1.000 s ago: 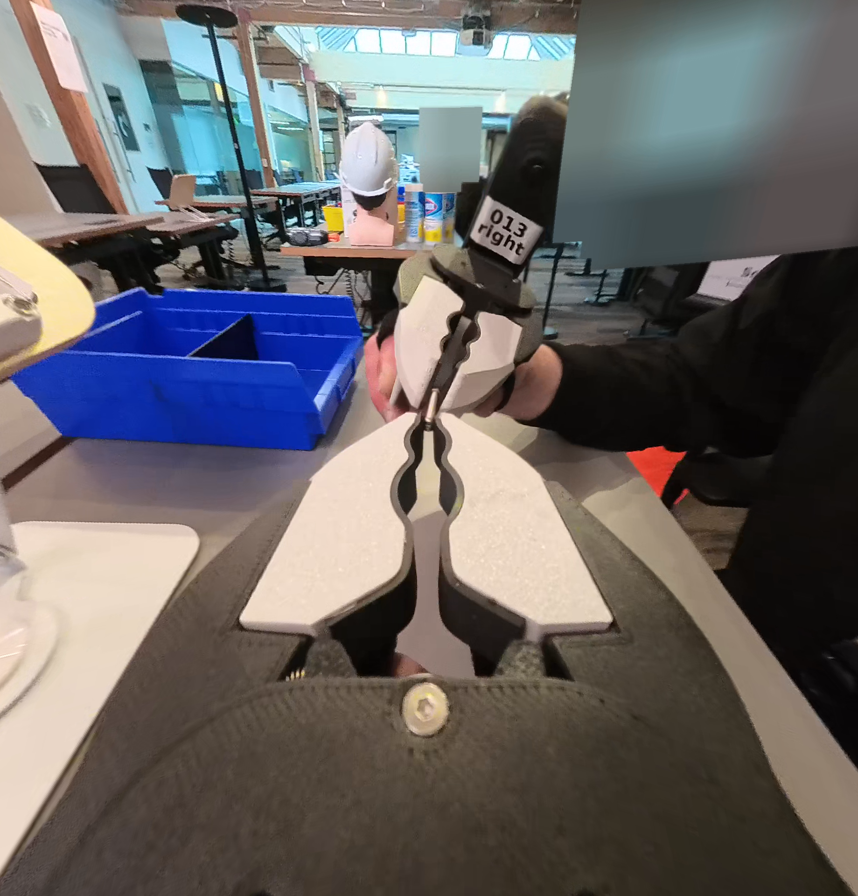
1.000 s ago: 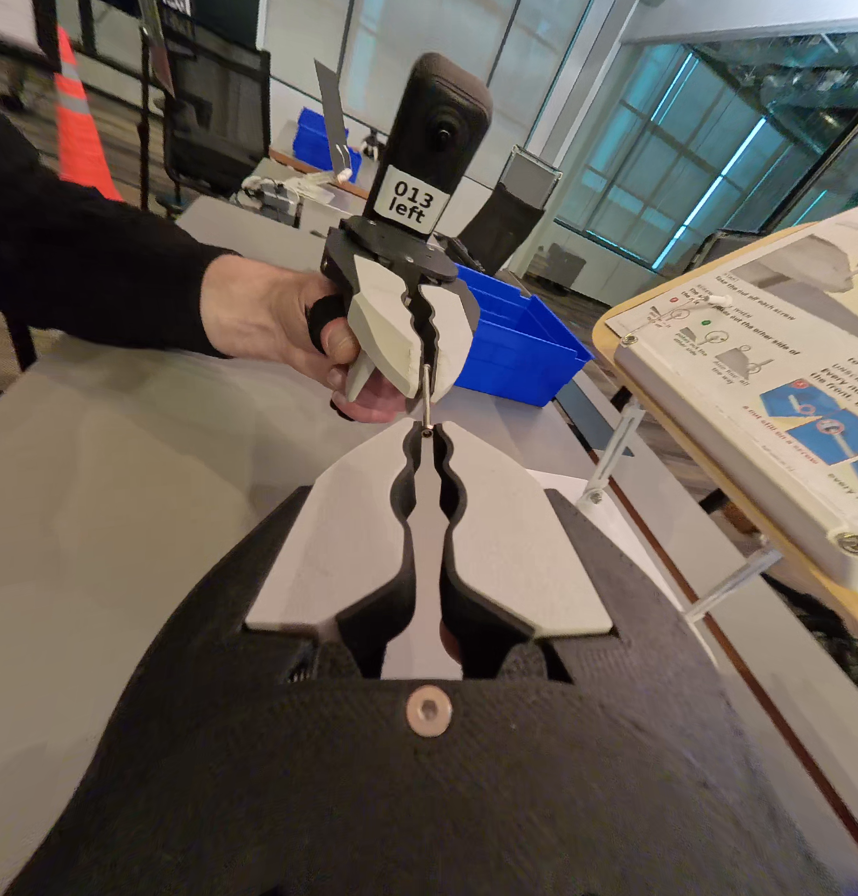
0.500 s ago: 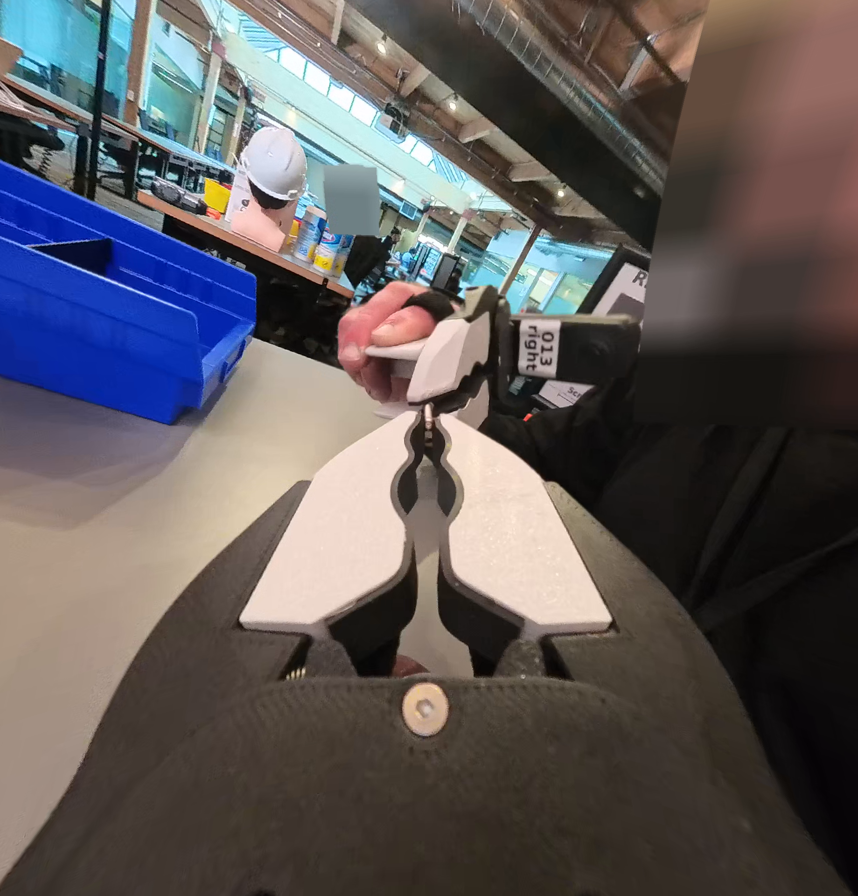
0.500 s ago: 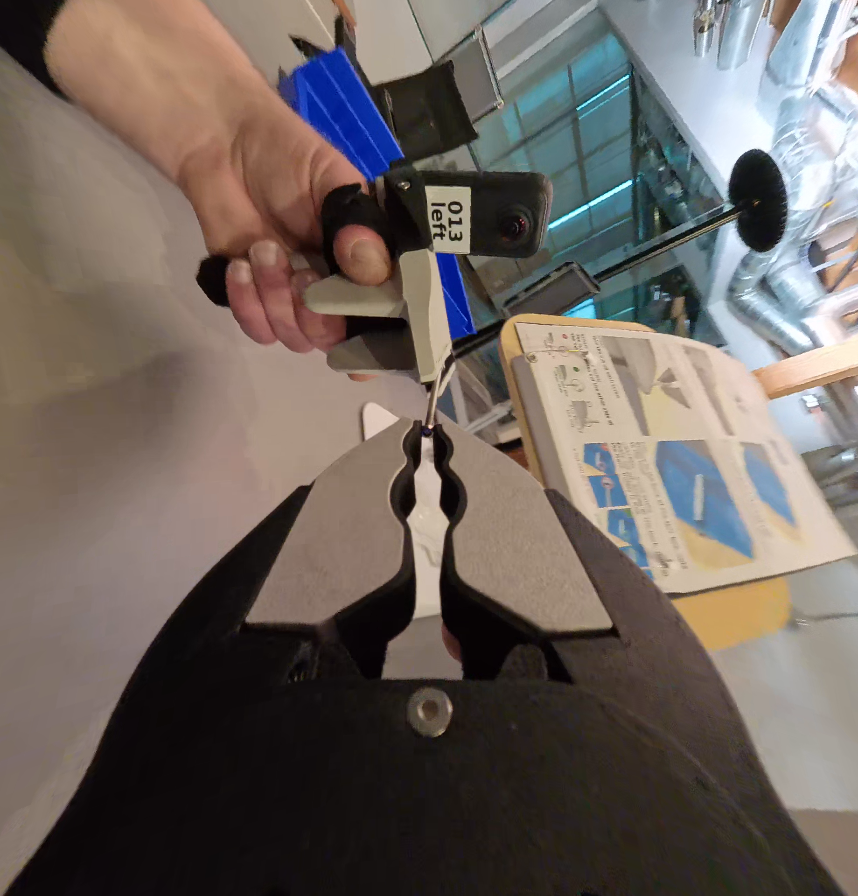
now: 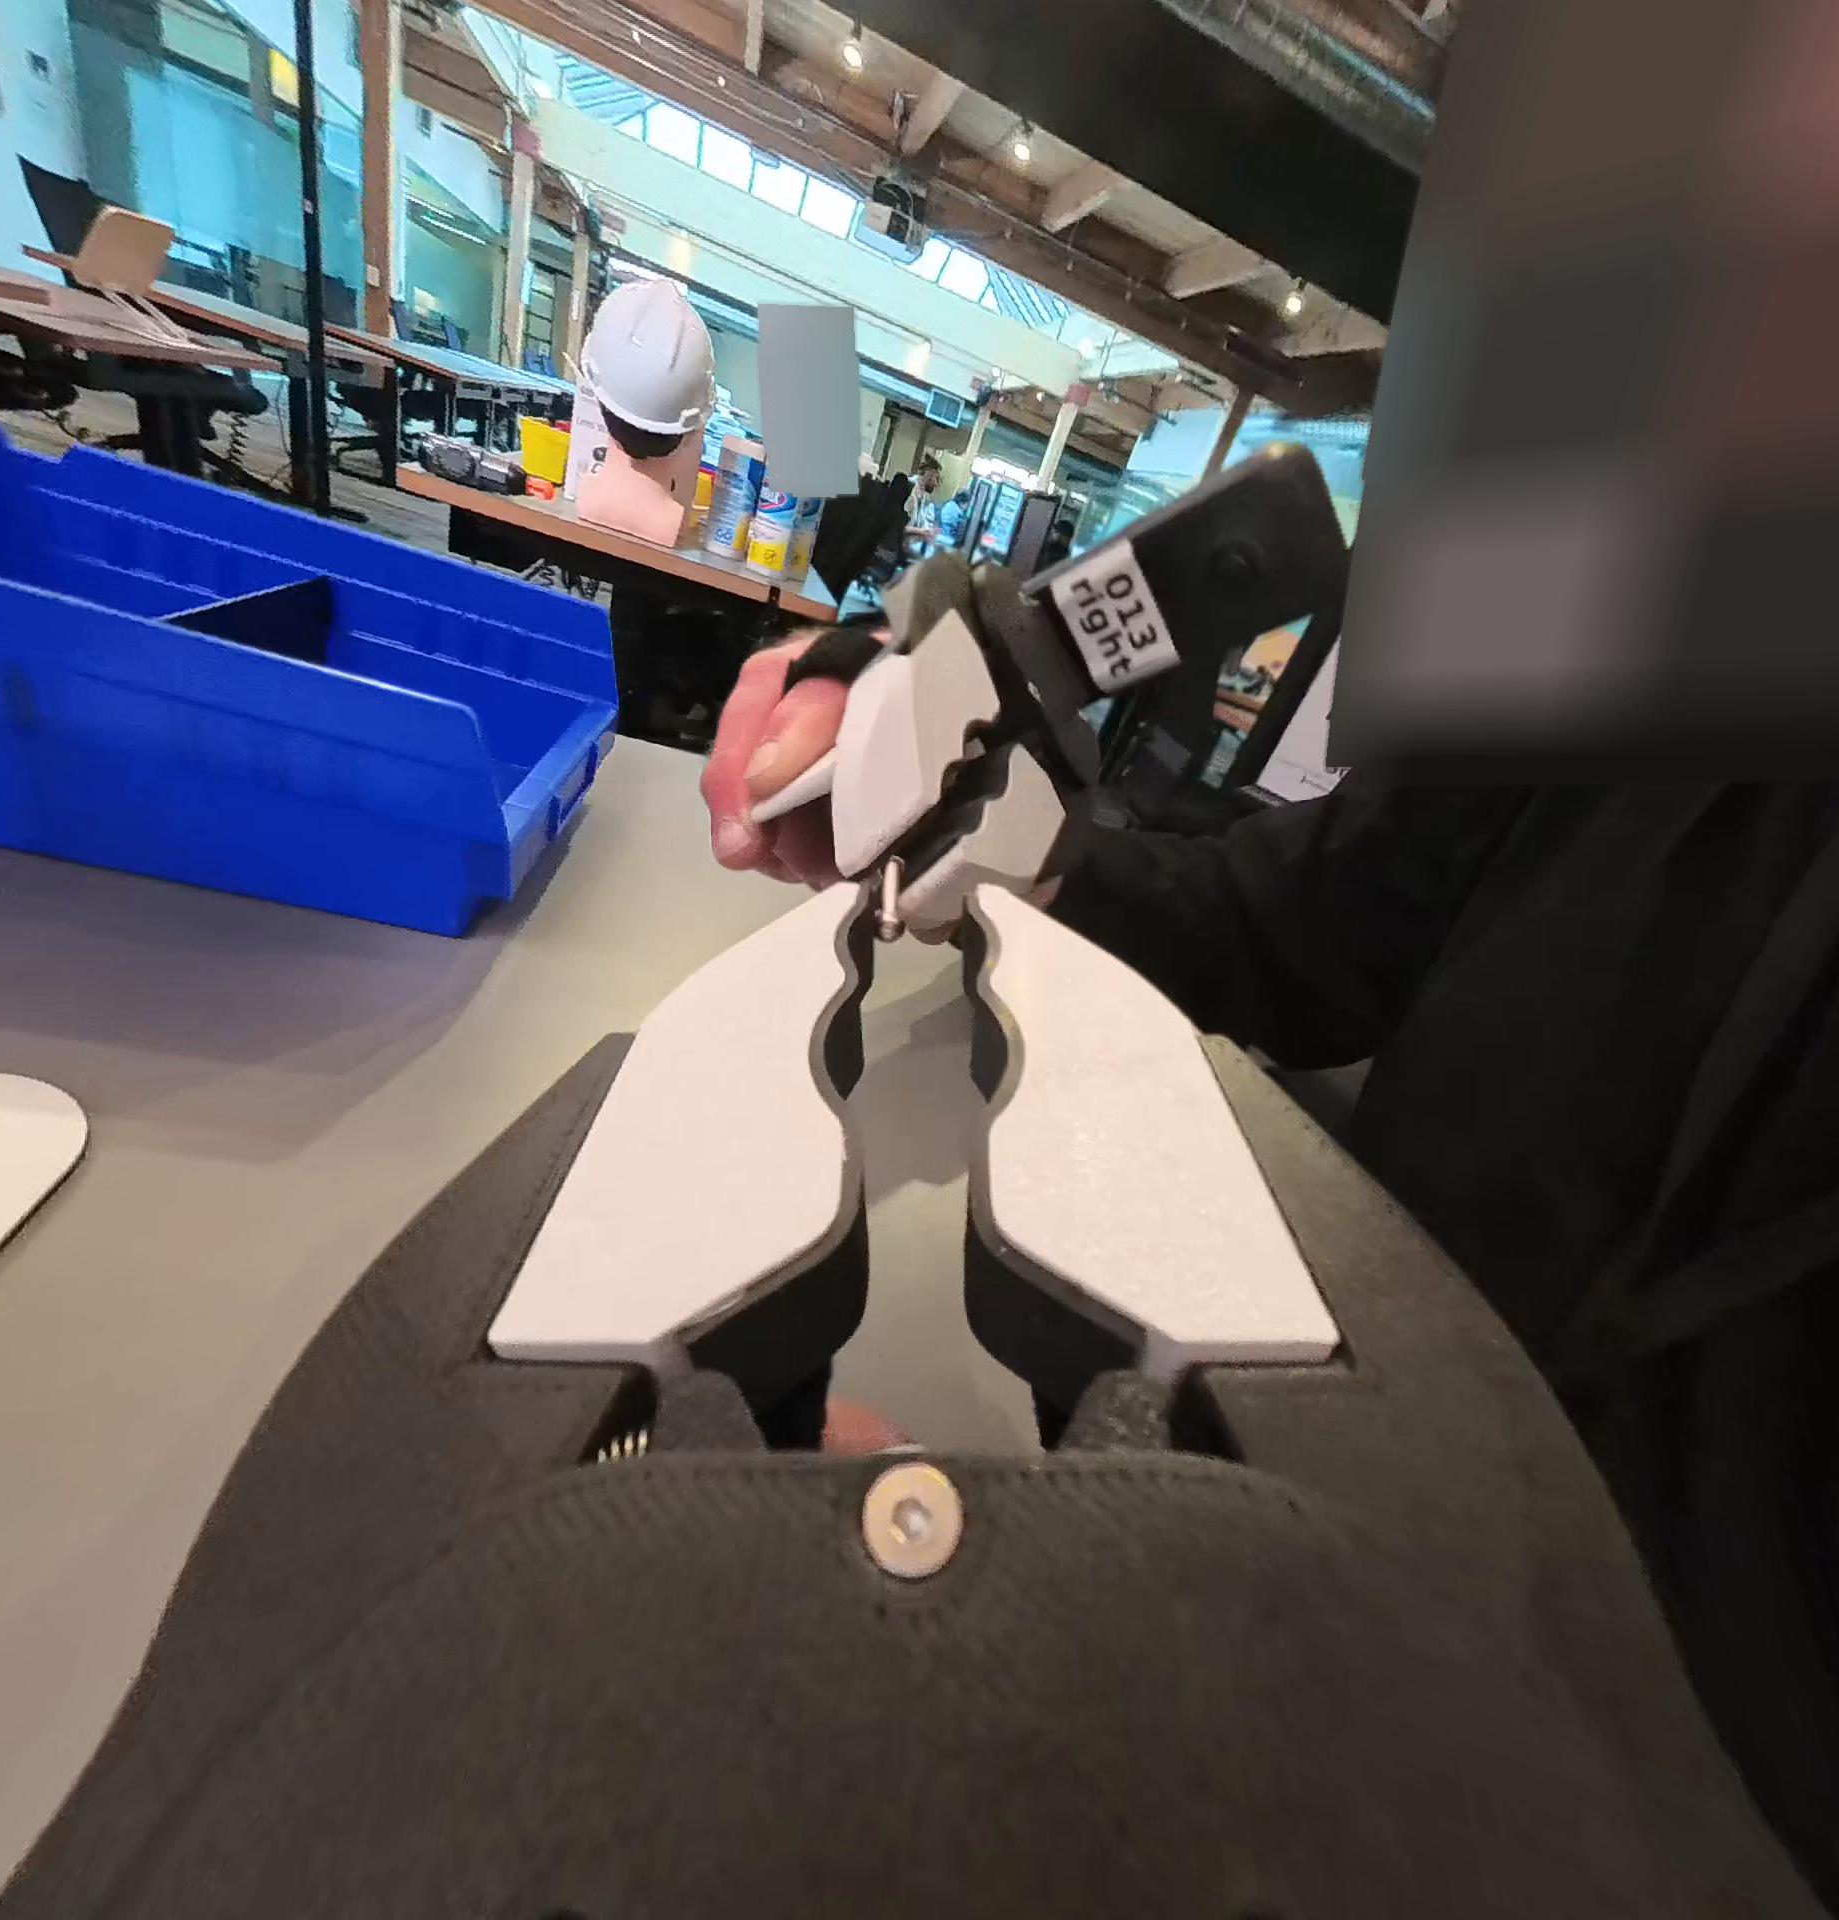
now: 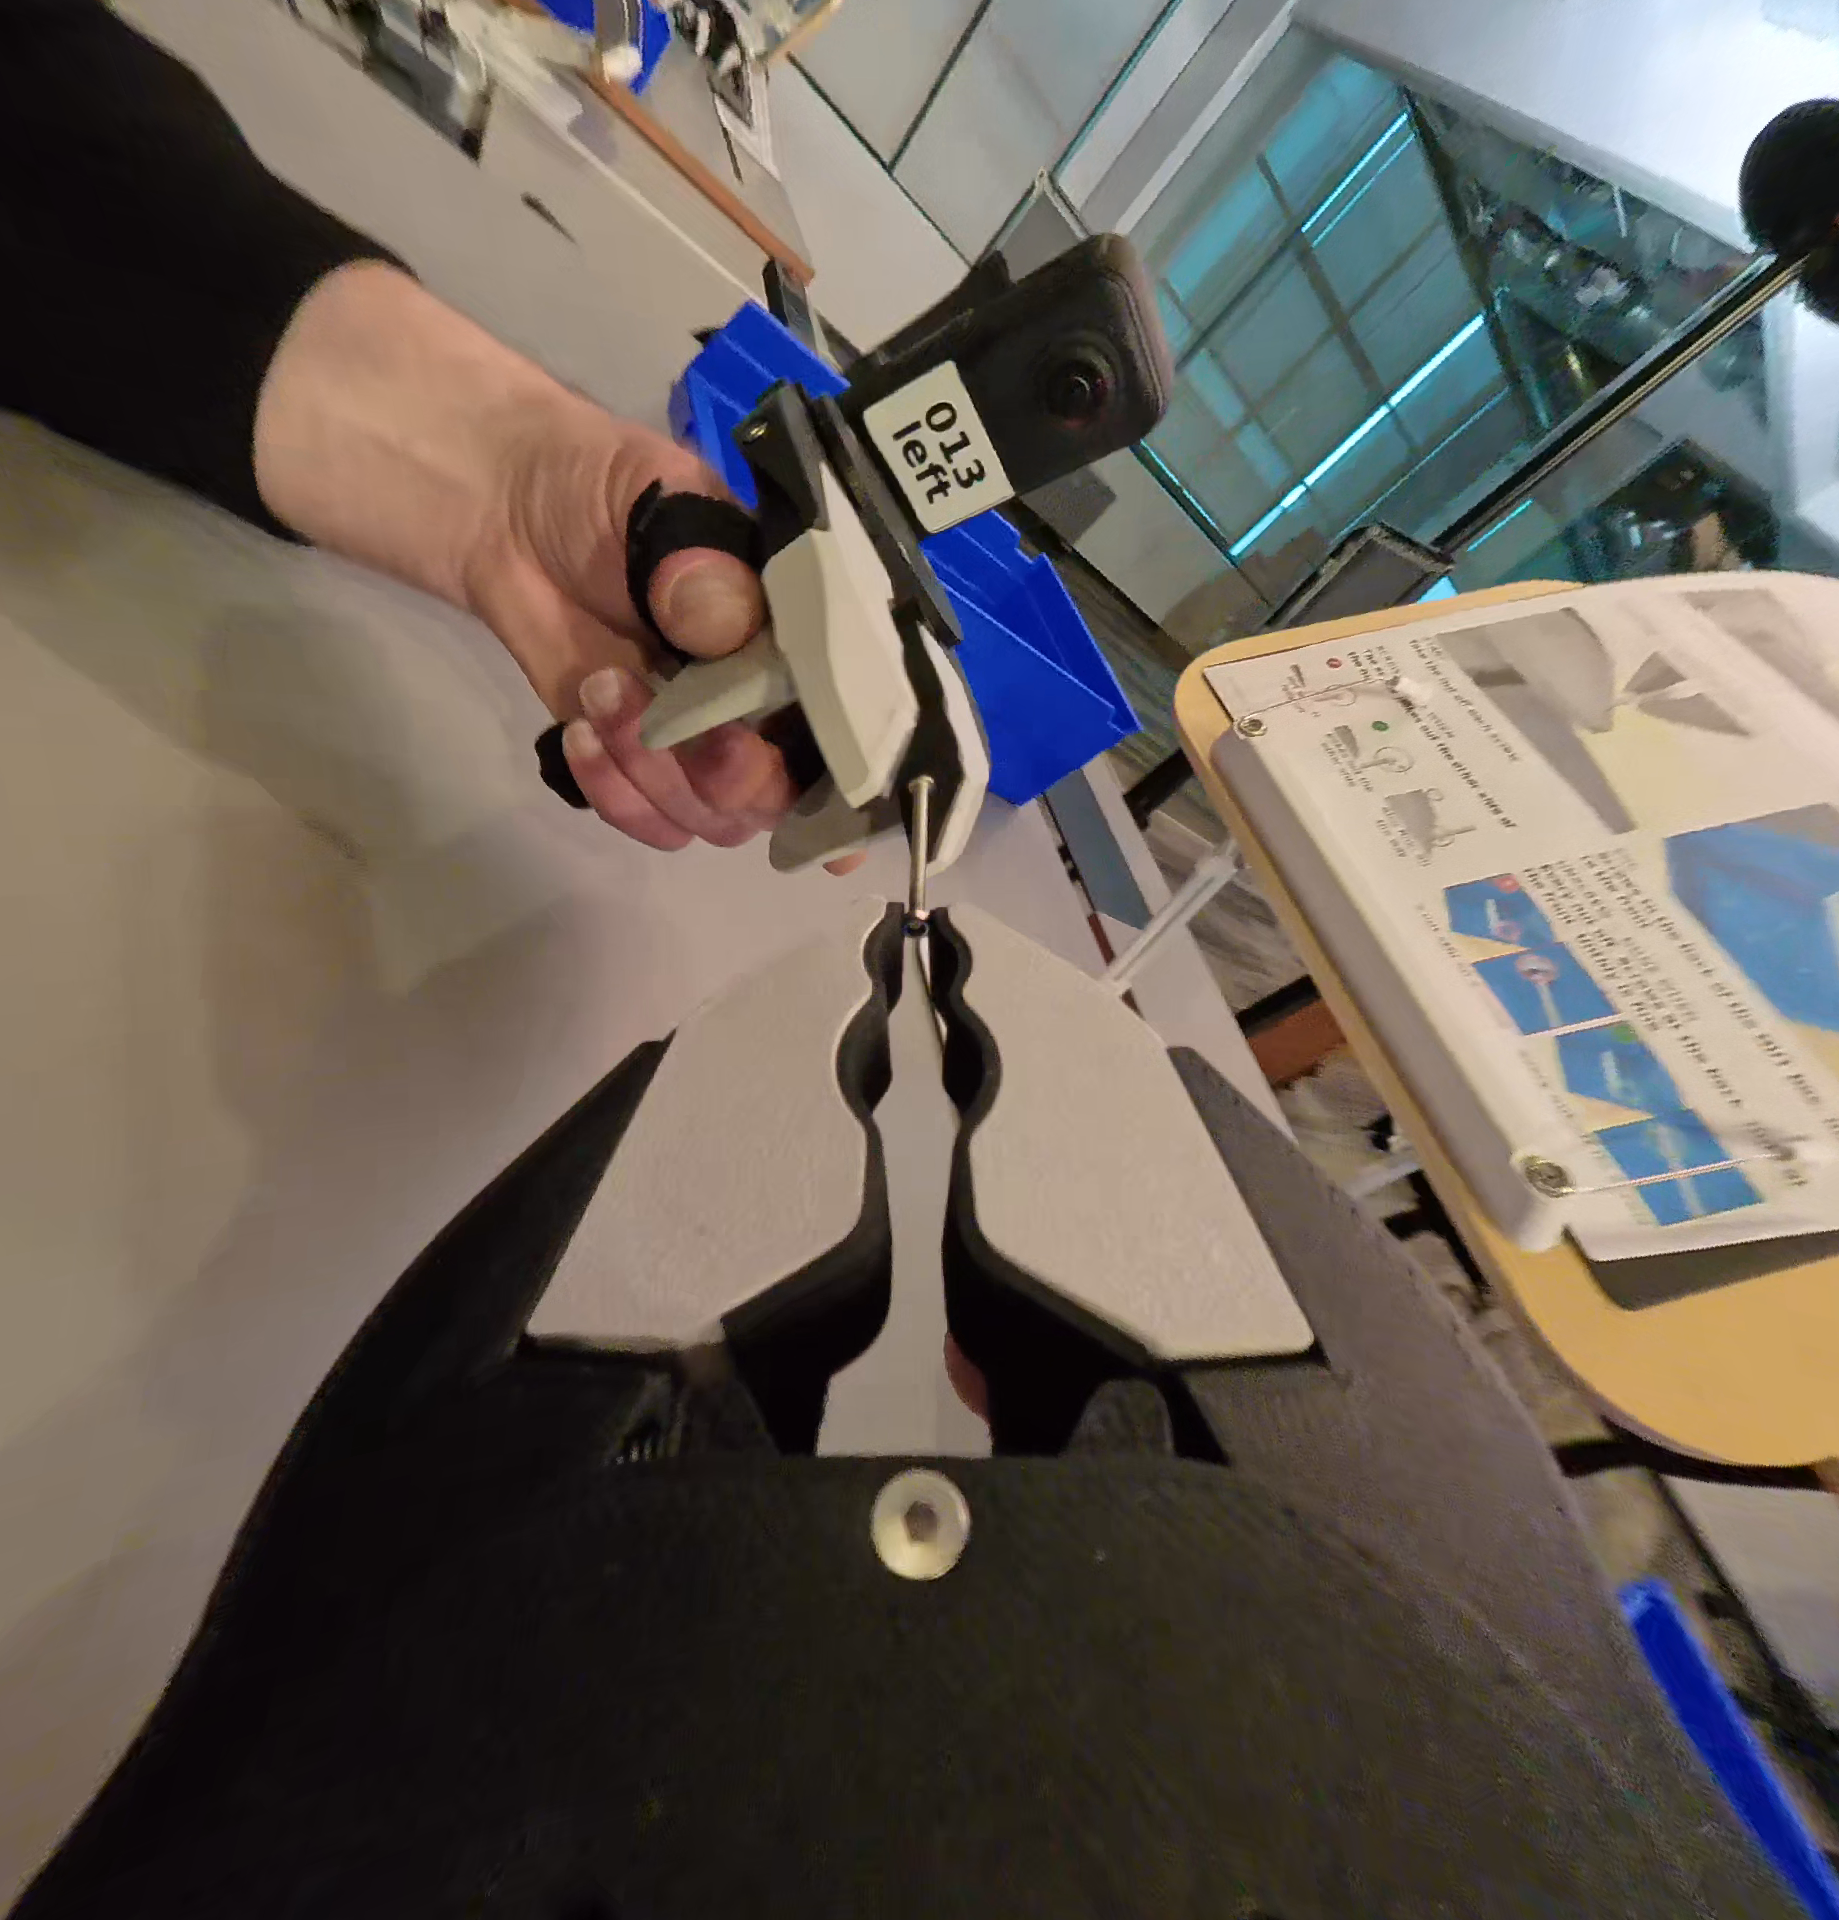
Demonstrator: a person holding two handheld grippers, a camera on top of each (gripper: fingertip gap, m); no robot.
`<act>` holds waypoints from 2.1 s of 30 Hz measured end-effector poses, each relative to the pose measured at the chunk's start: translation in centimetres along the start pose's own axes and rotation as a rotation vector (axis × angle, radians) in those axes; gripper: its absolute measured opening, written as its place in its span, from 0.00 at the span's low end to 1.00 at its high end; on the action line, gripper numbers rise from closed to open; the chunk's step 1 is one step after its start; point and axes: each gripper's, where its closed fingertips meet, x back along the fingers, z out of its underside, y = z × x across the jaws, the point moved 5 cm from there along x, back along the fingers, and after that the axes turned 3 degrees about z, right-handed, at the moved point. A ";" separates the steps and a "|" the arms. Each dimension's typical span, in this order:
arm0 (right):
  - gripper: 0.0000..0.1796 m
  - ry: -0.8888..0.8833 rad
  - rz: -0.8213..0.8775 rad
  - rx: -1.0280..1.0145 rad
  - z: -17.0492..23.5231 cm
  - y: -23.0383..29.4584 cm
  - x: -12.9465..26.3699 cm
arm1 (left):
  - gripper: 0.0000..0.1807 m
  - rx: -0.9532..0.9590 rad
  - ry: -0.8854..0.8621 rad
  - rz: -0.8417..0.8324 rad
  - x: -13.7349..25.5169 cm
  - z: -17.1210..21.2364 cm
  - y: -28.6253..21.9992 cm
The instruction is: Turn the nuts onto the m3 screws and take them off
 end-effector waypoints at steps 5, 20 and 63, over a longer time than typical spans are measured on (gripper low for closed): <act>0.03 -0.053 -0.044 -0.142 0.1 -0.5 0.2 | 0.09 -0.127 0.025 -0.063 -0.2 -0.2 -0.3; 0.03 -0.184 -0.256 -0.515 0.8 -0.8 0.4 | 0.03 -0.369 0.070 -0.189 -0.3 -0.5 -0.7; 0.03 0.202 0.295 -0.324 8.0 -11.3 10.1 | 0.01 -0.227 0.073 -0.287 1.5 0.5 1.5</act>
